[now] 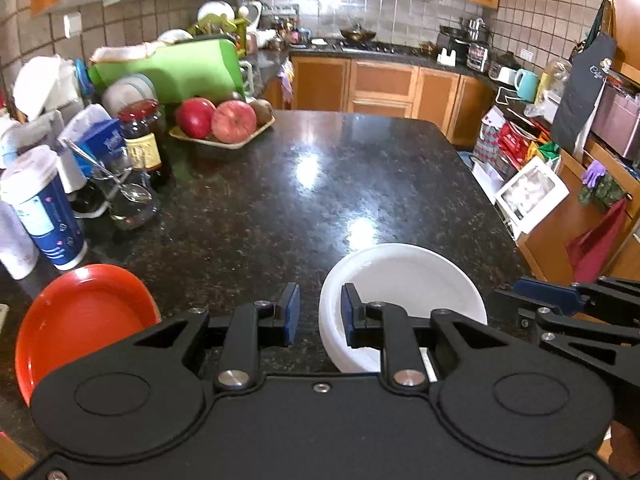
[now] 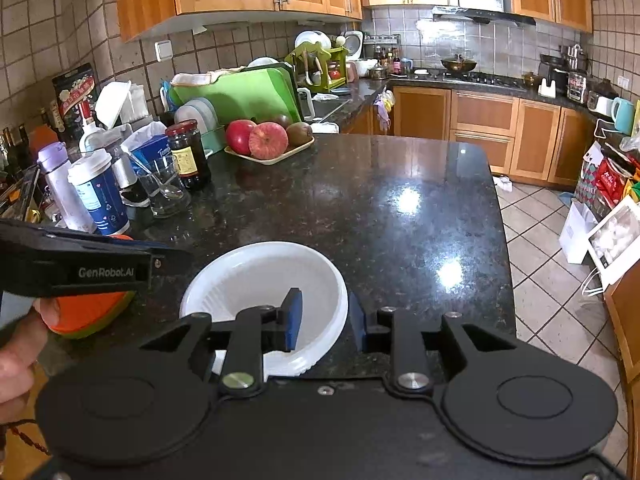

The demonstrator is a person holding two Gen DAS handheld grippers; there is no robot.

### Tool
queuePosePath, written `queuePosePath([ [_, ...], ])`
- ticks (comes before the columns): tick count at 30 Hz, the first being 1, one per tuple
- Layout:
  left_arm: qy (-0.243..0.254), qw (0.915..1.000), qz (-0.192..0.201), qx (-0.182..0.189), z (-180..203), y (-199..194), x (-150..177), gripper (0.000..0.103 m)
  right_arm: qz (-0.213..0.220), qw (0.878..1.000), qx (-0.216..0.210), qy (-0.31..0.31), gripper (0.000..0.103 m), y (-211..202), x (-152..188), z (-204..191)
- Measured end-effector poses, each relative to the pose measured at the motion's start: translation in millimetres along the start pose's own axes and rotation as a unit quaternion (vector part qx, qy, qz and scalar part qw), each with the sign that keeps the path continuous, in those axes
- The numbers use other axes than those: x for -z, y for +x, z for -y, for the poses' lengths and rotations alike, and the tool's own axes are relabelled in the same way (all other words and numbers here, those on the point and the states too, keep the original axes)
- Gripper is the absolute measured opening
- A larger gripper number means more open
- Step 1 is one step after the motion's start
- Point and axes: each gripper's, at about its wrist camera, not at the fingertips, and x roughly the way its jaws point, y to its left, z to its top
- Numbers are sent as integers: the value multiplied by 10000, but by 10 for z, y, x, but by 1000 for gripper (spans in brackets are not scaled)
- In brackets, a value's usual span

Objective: Organize plates and bowls
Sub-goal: 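Carry the white bowl stack across the counter with the left gripper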

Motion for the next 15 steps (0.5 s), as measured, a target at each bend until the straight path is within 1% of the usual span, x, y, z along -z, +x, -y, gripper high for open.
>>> queuePosePath([
  [3,36,10000,0,-11,9,-22,41,30,48,10000,74,-25,31,-32,40,-13],
  [10,-77,9999,-115,29,-53,4,78,30,-39,9998,65,180,32,27,57,21],
  [15,-260,9987,-279,332,-141,42,58,30,-119,9997,80,219,33,107,42,36],
])
